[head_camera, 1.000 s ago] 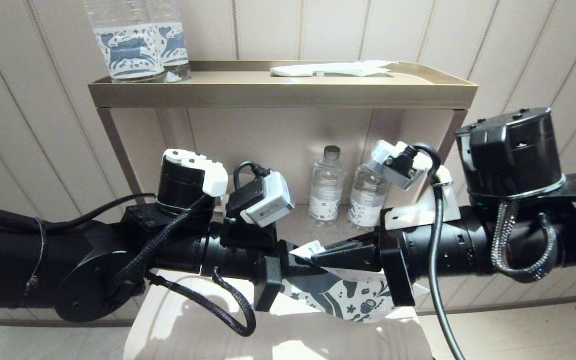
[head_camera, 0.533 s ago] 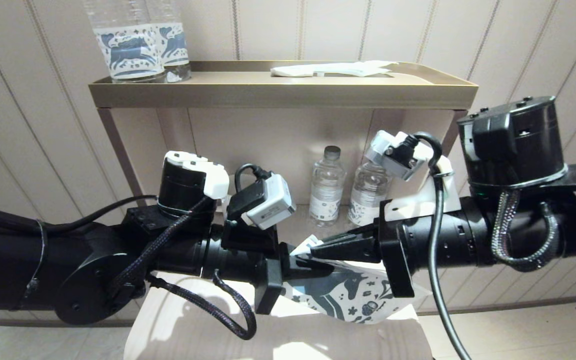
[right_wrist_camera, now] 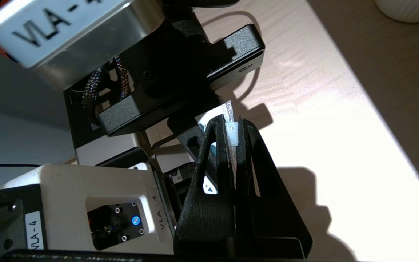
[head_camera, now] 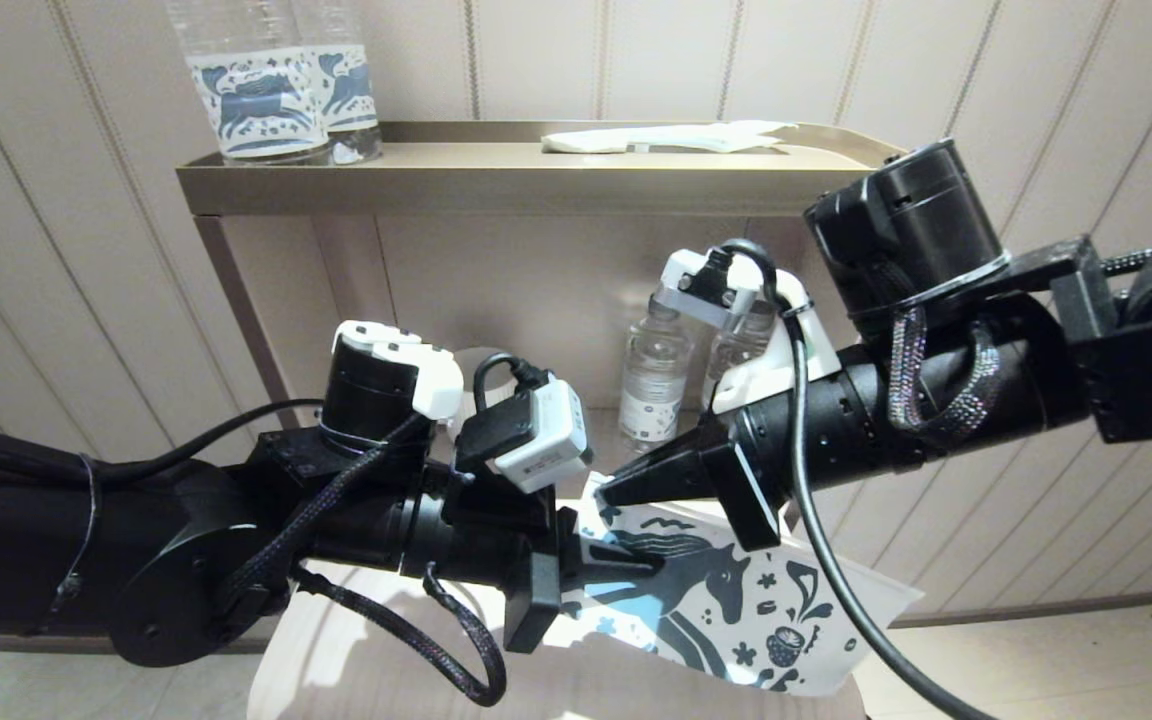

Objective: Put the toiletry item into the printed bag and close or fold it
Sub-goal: Hand it to the other hand

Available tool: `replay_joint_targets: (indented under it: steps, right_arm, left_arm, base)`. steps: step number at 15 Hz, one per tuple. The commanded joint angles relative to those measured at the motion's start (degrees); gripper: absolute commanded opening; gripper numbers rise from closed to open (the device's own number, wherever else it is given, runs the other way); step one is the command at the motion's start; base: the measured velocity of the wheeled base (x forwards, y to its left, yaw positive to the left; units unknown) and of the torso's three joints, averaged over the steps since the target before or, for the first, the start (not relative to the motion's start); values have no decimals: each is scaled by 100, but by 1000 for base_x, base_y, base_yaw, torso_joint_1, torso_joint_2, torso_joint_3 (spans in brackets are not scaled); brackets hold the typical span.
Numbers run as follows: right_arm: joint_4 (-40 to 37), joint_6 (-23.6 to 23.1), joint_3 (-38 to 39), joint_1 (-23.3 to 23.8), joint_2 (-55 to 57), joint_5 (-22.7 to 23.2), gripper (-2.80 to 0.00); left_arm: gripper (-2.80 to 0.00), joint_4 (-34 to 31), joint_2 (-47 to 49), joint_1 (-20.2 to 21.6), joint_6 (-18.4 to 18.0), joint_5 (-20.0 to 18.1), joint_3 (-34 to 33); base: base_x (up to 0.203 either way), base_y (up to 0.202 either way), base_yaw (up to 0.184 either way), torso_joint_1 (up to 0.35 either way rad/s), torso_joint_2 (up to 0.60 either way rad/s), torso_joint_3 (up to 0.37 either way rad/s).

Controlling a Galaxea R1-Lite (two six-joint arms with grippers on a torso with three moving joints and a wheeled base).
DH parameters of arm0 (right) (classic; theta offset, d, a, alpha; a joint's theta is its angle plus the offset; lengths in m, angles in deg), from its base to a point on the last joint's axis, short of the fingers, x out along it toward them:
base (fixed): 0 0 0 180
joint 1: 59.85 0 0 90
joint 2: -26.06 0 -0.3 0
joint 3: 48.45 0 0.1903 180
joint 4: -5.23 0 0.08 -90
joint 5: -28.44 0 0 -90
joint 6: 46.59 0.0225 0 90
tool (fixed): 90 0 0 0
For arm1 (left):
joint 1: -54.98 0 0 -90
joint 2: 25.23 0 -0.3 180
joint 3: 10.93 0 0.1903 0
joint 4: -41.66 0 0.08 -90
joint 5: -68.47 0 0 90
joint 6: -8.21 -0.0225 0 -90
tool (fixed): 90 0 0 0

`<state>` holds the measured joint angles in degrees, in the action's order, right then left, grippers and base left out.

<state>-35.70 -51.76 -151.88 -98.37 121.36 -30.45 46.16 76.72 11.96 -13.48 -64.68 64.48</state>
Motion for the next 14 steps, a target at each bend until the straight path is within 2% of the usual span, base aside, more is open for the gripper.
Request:
replay_joint_targets:
  steps: [1, 8, 9, 14]
  right_arm:
    - [-46, -19, 4, -6, 186, 27, -280]
    - [-29, -134, 0, 3, 304, 35, -280]
    - [-11, -134, -9, 3, 304, 35, -280]
    - [6, -151, -9, 29, 353, 35, -280]
  left_arm:
    - [-280, 61, 21, 13, -7, -26, 34]
    - [-280, 72, 71, 31, 10, 149, 61]
    - [0, 140, 79, 31, -10, 158, 8]
    - [0, 342, 244, 156, 29, 158, 63]
  base:
    - [0, 0, 0, 0, 0, 0]
    - [0, 0, 0, 0, 0, 0]
    - [0, 0, 0, 0, 0, 0]
    - [0, 0, 0, 0, 0, 0]
